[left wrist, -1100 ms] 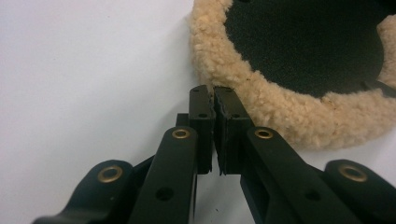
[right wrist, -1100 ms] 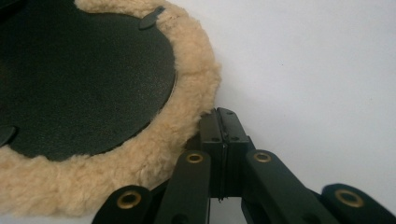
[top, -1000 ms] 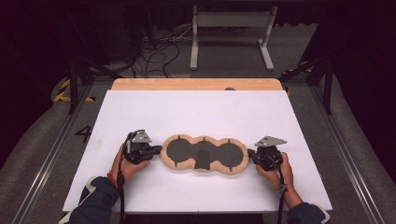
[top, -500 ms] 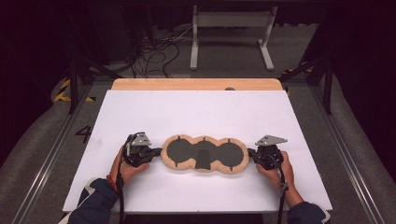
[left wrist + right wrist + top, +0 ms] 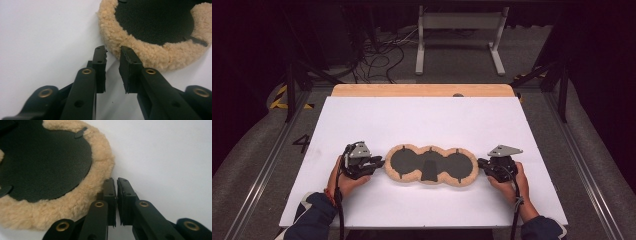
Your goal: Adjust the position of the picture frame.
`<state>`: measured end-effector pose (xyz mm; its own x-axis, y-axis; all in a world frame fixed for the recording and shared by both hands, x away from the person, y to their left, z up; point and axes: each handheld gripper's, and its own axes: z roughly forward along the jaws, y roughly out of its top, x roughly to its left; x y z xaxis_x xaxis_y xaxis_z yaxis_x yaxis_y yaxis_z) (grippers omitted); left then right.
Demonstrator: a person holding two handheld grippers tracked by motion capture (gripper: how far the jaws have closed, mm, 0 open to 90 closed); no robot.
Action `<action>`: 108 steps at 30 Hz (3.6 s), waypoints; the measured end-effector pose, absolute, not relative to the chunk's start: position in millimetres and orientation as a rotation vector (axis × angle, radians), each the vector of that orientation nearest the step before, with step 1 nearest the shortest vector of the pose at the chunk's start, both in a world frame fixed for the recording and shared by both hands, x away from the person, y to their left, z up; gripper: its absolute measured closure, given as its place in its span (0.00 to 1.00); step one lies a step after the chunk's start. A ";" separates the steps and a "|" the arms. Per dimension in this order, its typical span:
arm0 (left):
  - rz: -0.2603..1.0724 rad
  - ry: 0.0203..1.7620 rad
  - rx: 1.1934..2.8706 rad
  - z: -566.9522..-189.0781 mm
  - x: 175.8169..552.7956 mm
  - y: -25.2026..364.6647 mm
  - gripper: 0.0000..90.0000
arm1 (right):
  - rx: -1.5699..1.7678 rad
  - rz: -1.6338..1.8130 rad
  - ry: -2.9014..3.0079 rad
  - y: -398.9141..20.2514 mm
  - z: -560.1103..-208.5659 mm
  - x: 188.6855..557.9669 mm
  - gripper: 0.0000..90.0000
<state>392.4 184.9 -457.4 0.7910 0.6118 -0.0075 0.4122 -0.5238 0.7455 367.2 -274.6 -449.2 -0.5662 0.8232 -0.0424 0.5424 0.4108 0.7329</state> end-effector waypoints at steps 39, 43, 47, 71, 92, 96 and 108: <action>0.415 0.819 2.117 -462.1 315.3 242.3 0.08 | 1.070 1.172 2.311 -270.1 -417.2 331.3 0.48; 0.445 0.813 2.137 -462.8 309.9 241.5 0.08 | 1.045 1.222 2.342 -262.0 -414.6 327.4 0.59; 0.450 0.815 2.139 -464.7 308.7 244.4 0.08 | 1.008 1.260 2.387 -249.8 -413.6 323.9 0.67; 0.459 0.809 2.162 -468.9 306.3 246.7 0.09 | 0.999 1.280 2.675 -177.2 -448.5 334.8 0.80; 0.477 0.817 2.134 -467.7 306.2 248.4 0.10 | 1.090 1.340 2.675 -170.8 -445.9 343.4 0.75; 0.492 0.828 2.105 -465.7 307.9 249.5 0.10 | 1.156 1.384 2.674 -170.0 -444.9 347.3 0.74; 0.502 0.846 2.119 -468.0 309.7 245.5 0.12 | 1.242 1.470 2.664 -172.6 -445.6 350.2 0.64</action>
<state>309.7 245.5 -468.0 0.6999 0.7109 0.0692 0.4008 -0.4710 0.7858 350.2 -172.6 -445.6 -0.7055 0.5446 0.4535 0.6740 0.3178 0.6669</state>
